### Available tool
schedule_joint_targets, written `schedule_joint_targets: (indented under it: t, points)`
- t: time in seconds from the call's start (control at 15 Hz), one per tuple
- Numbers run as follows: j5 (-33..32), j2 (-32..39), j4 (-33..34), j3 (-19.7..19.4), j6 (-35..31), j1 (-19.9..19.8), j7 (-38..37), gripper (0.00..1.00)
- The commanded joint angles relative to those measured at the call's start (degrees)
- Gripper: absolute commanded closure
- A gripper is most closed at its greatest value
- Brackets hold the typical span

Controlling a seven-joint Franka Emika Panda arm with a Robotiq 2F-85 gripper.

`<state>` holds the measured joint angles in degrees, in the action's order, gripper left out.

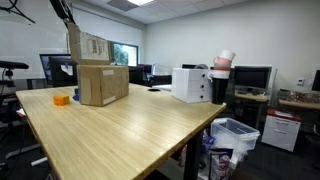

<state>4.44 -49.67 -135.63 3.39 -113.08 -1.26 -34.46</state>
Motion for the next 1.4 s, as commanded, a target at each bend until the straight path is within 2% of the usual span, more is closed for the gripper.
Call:
schedule_joint_targets:
  t: [0.0, 0.67, 1.33]
  points:
    - [2.5, 0.45, -0.93, -0.07, -1.33, -1.53, 3.23, 0.0]
    - [0.77, 0.71, -0.85, -0.13, -3.88, -6.5, 1.4, 0.0]
    - [1.46, -0.79, -0.66, -2.86, -7.18, -11.5, 0.28, 0.0]
